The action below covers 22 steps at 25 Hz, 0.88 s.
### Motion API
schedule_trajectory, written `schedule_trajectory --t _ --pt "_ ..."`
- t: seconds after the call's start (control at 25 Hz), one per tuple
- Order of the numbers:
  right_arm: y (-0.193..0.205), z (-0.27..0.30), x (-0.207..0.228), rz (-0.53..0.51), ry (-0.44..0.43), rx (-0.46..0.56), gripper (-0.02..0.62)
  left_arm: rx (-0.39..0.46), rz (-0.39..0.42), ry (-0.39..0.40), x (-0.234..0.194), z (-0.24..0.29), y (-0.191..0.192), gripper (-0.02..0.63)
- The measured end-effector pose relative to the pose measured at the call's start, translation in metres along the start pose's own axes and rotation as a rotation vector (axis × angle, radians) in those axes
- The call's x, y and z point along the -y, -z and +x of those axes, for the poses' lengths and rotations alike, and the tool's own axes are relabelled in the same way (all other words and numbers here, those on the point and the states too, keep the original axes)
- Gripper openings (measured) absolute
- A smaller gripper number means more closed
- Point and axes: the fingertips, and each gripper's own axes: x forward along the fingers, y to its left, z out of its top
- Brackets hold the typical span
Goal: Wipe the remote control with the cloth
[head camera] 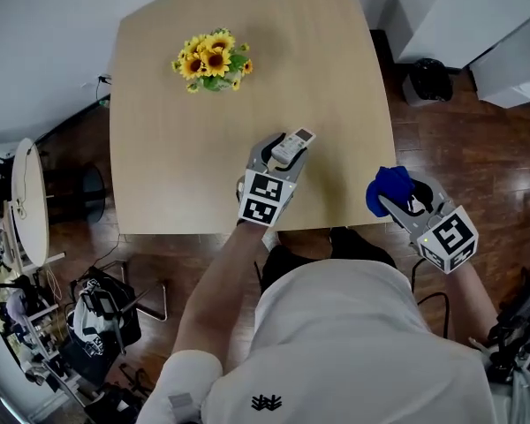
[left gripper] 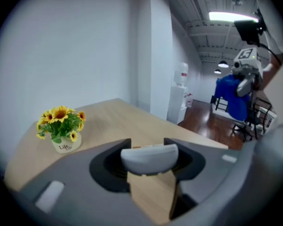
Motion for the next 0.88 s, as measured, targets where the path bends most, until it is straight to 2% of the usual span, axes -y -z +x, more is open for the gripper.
schedule_trajectory --t 0.16,0.32,0.44,0.6,0.72,0.88 --pt "-0.038 0.018 -0.015 -0.036 0.041 0.051 0.187 0.087 0.039 0.047 0.004 -0.046 -0.014 0.233" --pt "-0.093 0.044 -0.048 -0.060 0.074 0.143 0.187 0.158 0.088 0.108 0.004 -0.090 -0.024 0.233" --pt "-0.136 0.068 -0.084 -0.088 0.045 0.219 0.187 0.205 0.124 0.145 0.004 -0.121 -0.028 0.233" --pt "-0.182 0.096 -0.138 -0.105 -0.046 0.303 0.187 0.251 0.164 0.191 0.008 -0.154 -0.034 0.233" --pt "-0.197 0.121 -0.169 -0.118 -0.096 0.320 0.187 0.279 0.181 0.208 0.003 -0.171 -0.032 0.233" --pt "-0.192 0.141 -0.173 -0.115 -0.079 0.296 0.187 0.300 0.196 0.209 -0.007 -0.188 -0.026 0.233"
